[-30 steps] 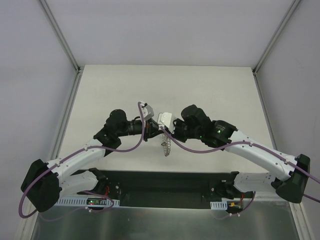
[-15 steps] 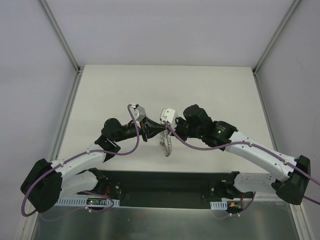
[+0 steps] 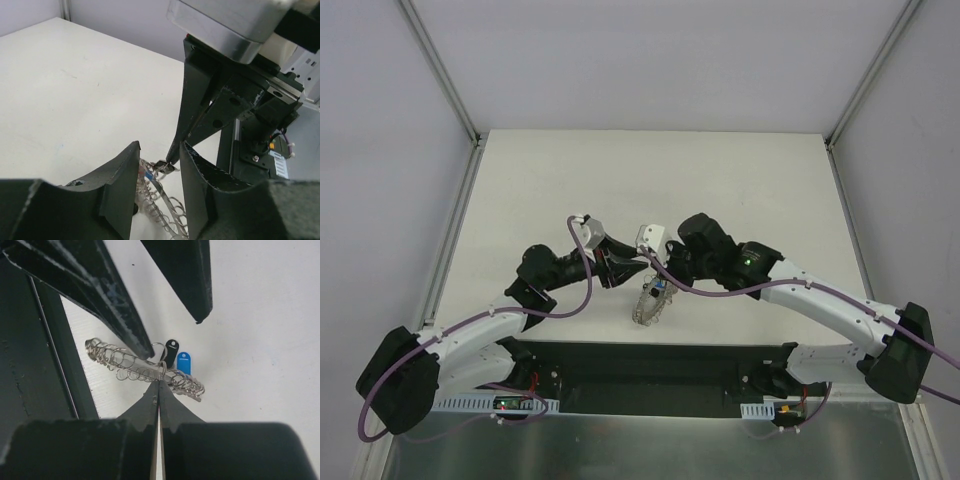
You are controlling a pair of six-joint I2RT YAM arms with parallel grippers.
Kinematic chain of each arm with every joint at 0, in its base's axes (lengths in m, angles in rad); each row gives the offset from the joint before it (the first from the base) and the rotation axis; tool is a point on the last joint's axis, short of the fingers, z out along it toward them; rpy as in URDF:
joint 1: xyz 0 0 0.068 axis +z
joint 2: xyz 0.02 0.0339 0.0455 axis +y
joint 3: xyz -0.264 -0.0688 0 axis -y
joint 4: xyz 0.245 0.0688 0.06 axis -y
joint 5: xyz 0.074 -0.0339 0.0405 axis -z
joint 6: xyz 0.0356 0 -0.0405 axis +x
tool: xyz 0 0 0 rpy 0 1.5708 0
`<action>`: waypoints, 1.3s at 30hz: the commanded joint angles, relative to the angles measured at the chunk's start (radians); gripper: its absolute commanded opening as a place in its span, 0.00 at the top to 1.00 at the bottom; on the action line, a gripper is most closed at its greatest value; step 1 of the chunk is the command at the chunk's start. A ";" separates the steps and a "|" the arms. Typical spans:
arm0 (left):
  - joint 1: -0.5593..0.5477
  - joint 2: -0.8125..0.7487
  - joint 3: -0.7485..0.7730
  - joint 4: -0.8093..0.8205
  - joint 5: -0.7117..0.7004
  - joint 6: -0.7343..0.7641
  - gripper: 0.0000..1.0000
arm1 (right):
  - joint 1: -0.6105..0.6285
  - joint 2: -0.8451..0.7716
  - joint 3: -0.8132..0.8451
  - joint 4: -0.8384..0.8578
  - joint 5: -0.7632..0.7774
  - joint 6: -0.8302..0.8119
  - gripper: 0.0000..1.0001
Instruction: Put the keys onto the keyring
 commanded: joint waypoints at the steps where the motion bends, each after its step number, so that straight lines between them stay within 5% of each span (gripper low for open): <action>1: 0.014 -0.030 0.021 -0.106 0.092 0.089 0.62 | -0.004 0.005 0.010 0.007 -0.041 -0.002 0.99; 17: 0.120 0.292 0.373 -0.550 0.616 0.471 0.50 | -0.002 0.002 0.018 -0.036 -0.048 -0.056 0.99; 28: 0.119 0.413 0.433 -0.589 0.699 0.547 0.67 | -0.005 0.008 0.024 -0.035 -0.041 -0.064 0.99; 39: 0.096 0.441 0.450 -0.589 0.650 0.583 0.68 | -0.010 0.023 0.034 -0.036 -0.051 -0.061 0.99</action>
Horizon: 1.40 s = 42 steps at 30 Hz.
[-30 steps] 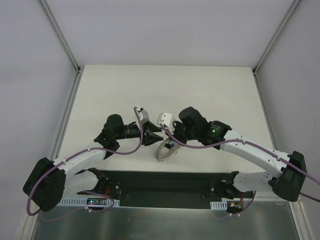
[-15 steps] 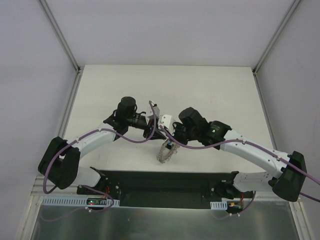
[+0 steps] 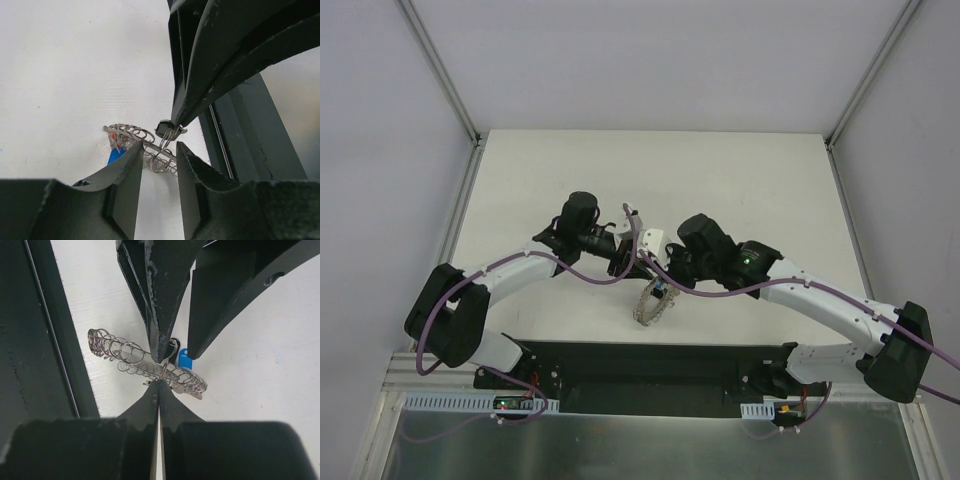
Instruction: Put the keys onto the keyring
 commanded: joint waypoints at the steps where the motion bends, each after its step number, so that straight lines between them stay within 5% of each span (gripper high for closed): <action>1: -0.018 0.020 0.045 0.015 0.023 0.053 0.68 | -0.005 0.012 0.036 0.000 -0.019 -0.008 0.99; 31: -0.112 0.114 0.127 0.012 0.004 0.048 0.58 | -0.020 0.002 0.044 -0.003 -0.010 -0.019 0.99; 42: -0.122 -0.016 -0.062 0.128 -0.135 -0.081 0.56 | -0.026 0.016 0.044 0.003 -0.013 -0.026 0.99</action>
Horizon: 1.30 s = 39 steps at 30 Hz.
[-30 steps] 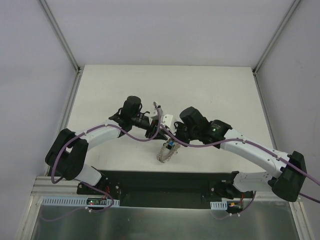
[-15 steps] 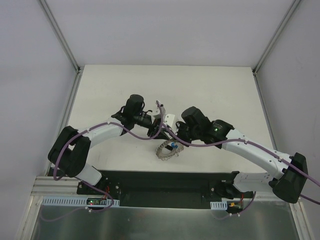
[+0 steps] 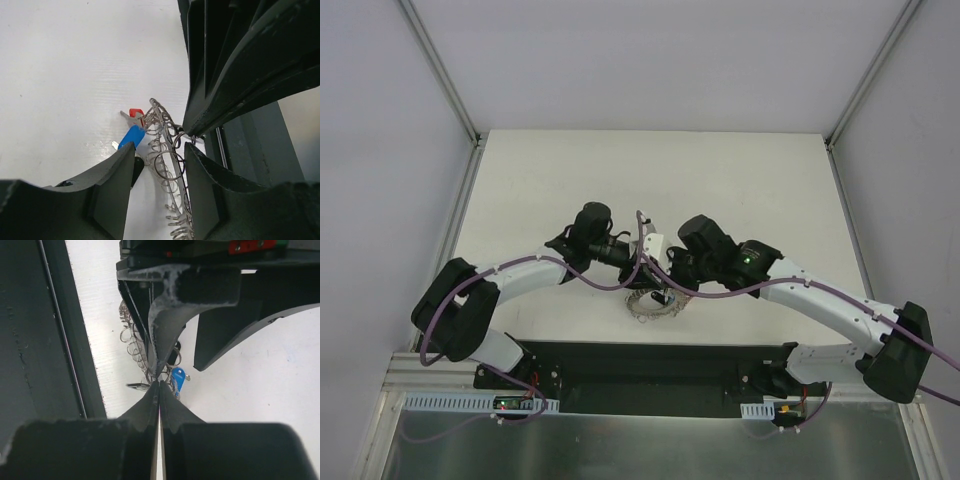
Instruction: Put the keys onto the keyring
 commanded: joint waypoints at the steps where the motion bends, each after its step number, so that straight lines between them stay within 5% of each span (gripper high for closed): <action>1: -0.030 -0.093 -0.071 0.086 -0.054 -0.042 0.56 | -0.009 0.019 0.041 0.061 0.013 0.006 0.99; 10: -0.030 -0.207 -0.175 0.161 -0.162 -0.166 0.56 | -0.009 0.033 0.049 0.060 -0.009 0.003 0.99; 28: -0.029 -0.215 -0.204 0.236 -0.182 -0.286 1.00 | -0.009 0.044 0.052 0.060 -0.039 -0.003 0.99; 39: -0.030 -0.250 -0.252 0.294 -0.296 -0.363 1.00 | -0.011 0.048 0.040 0.057 -0.043 0.002 0.99</action>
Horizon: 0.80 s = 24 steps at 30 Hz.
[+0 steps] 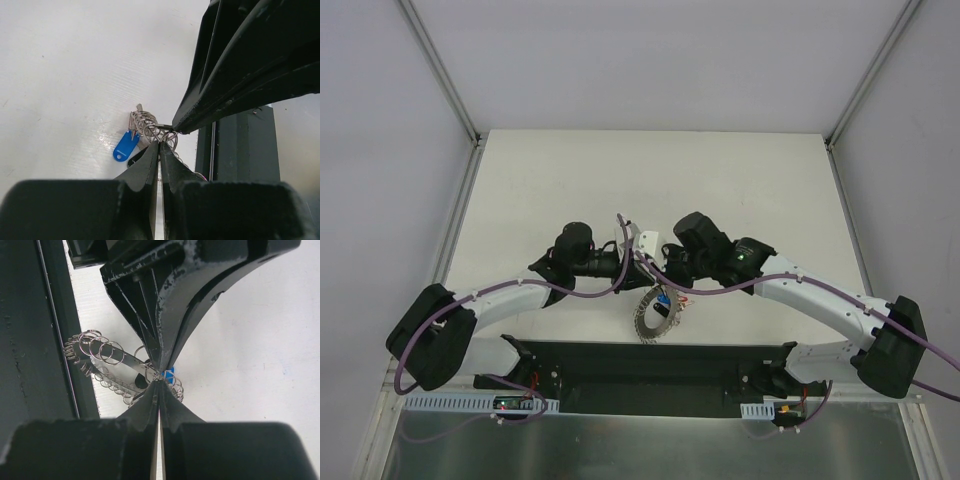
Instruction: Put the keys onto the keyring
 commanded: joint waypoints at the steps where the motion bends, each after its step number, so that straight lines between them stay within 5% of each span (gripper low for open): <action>1: -0.014 -0.067 -0.030 0.106 -0.072 -0.051 1.00 | -0.009 0.003 0.026 0.008 -0.006 0.025 0.99; 13: -0.014 -0.147 -0.119 0.283 -0.326 -0.212 1.00 | -0.008 -0.016 -0.039 0.021 -0.010 0.085 0.99; 24: -0.014 -0.129 -0.161 0.409 -0.374 -0.281 1.00 | -0.018 -0.024 -0.069 0.112 0.047 0.179 0.99</action>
